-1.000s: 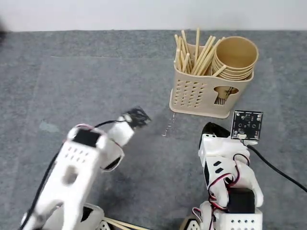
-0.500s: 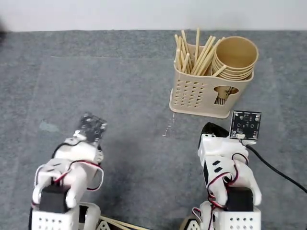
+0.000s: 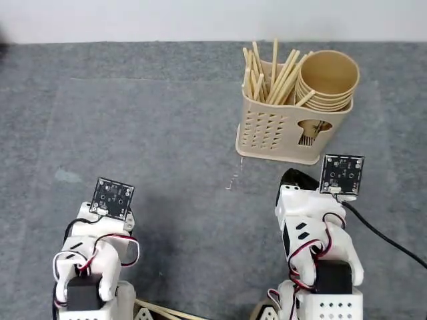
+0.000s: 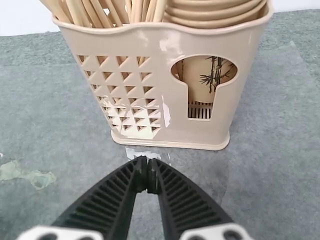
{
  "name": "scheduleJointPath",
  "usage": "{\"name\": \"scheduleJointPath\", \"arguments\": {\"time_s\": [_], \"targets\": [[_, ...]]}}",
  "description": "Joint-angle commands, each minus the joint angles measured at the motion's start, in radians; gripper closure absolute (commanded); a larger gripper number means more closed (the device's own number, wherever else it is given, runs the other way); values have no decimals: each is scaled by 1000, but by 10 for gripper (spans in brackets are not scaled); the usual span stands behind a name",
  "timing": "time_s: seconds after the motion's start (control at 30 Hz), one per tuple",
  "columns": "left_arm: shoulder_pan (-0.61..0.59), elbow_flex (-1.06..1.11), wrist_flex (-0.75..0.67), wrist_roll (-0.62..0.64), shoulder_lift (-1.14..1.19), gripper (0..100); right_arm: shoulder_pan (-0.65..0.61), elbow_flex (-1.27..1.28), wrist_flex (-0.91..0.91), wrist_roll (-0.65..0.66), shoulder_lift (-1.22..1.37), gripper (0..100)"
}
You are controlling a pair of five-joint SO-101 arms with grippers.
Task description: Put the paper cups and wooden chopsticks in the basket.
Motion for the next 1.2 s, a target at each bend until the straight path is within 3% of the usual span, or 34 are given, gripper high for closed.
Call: {"name": "scheduleJointPath", "arguments": {"time_s": [0.0, 0.37, 0.73, 1.17], "targets": [[-35, 24, -49, 8, -17, 984, 5, -3, -24, 12, -7, 990], [-126, 163, -117, 9, -17, 985, 5, -3, -25, 12, -7, 990], [-118, 162, 117, 11, -15, 985, 5, -3, -22, 12, -15, 990], [-121, 162, 118, 9, -17, 985, 5, -6, -21, 12, -15, 990]]}}
